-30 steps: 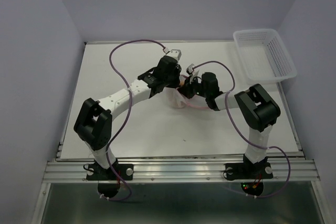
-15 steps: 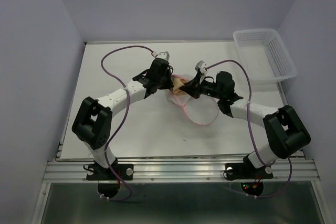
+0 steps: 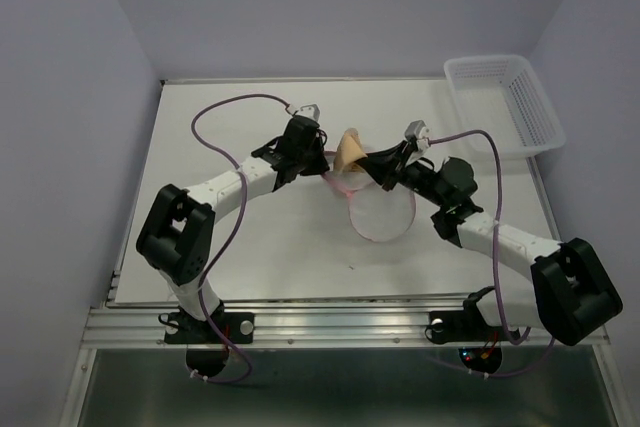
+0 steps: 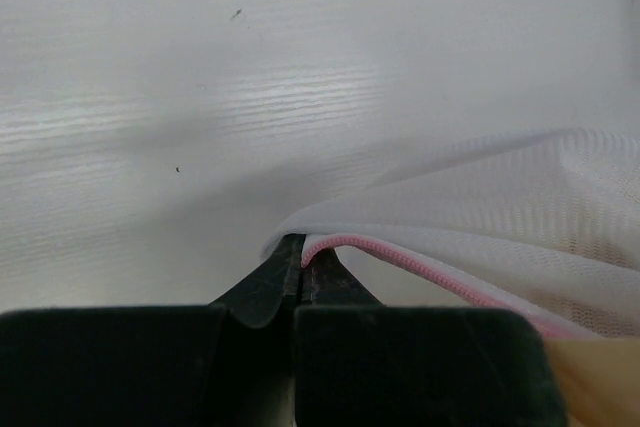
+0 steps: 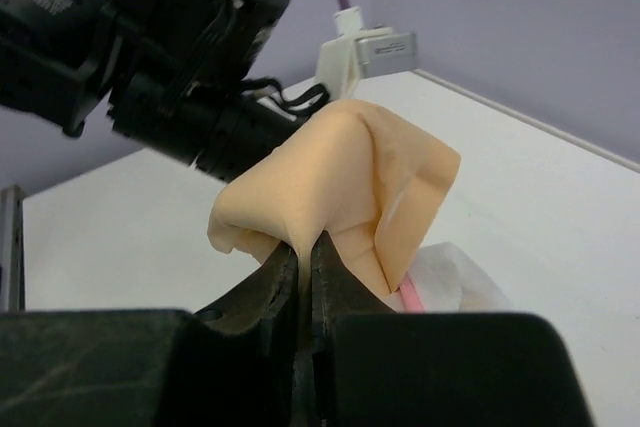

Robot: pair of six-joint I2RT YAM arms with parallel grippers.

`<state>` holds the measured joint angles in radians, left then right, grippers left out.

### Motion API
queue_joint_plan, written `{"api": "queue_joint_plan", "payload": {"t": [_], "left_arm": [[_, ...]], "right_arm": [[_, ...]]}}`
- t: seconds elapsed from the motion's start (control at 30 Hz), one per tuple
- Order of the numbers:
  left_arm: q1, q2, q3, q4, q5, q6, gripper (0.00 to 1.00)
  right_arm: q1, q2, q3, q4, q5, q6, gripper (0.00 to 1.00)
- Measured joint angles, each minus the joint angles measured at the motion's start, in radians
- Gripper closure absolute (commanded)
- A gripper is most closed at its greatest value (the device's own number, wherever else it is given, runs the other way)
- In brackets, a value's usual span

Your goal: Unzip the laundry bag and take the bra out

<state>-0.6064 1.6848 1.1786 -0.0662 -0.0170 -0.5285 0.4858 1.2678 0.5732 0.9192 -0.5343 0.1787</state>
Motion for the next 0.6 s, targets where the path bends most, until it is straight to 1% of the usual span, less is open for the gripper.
{"api": "queue_joint_plan", "payload": {"t": [0.13,0.23,0.37,0.5,0.6], "left_arm": [[0.0,-0.003,-0.021,0.032,0.017,-0.005,1.0],[0.0,-0.024,-0.048,0.047,0.03,-0.006,1.0],[0.0,-0.064,-0.075,0.077,0.034,-0.011,1.0],[0.0,-0.078,-0.089,0.116,0.04,-0.021,1.0],[0.0,-0.079,-0.102,0.134,0.041,-0.029,1.0]], "right_arm": [[0.0,0.003,0.0,0.035,0.176,0.079,0.96],[0.0,0.004,0.0,0.049,0.293,0.126,0.99],[0.0,0.005,0.002,0.073,0.478,0.206,0.99],[0.0,0.008,0.016,0.099,0.581,0.265,0.99],[0.001,0.03,0.047,0.109,0.62,0.291,0.99]]}}
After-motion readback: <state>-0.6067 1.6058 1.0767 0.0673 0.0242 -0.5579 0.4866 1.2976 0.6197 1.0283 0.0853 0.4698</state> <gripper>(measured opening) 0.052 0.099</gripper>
